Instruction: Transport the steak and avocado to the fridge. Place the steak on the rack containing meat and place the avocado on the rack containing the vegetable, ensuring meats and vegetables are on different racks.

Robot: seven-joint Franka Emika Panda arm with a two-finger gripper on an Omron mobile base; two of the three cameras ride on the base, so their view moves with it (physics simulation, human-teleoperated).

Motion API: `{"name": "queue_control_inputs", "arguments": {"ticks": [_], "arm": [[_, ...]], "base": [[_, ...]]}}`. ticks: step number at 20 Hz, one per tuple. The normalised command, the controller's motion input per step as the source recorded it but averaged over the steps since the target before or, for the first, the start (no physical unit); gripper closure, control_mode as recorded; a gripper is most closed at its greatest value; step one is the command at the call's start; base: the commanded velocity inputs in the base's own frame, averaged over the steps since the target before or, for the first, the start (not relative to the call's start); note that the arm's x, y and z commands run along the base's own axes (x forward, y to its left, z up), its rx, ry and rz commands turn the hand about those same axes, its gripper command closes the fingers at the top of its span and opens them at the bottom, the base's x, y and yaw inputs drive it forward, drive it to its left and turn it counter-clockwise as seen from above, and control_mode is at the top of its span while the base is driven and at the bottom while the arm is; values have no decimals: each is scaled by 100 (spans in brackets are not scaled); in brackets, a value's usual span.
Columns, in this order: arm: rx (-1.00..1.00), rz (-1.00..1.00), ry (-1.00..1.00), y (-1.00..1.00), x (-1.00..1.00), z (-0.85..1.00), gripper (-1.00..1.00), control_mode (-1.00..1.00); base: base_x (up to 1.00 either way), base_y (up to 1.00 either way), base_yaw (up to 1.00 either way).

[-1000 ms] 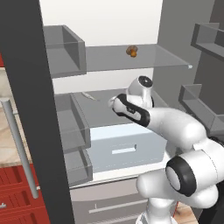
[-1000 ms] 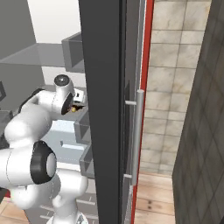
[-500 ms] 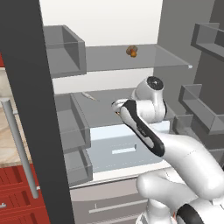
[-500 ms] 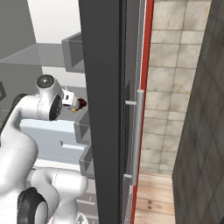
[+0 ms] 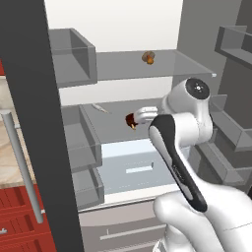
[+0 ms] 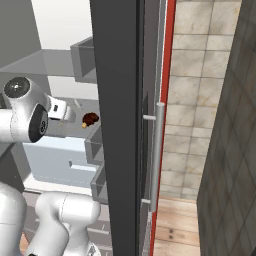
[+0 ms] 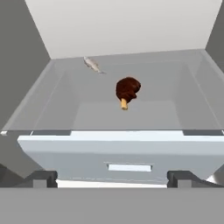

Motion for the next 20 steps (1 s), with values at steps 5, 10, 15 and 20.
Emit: {"name": "queue_control_inputs", "arguments": {"ticks": [5, 10, 15, 20], "arm": [[0, 0, 4, -9, -100, 42, -100, -100], [-9, 0, 0, -11, -100, 58, -100, -100], [-7, 0, 1, -9, -95, 53, -100, -100], [0, 0, 9, -3, -55, 35, -100, -100]], "base": [[0, 0, 0], [0, 0, 0], [0, 0, 0], [0, 0, 0]]}}
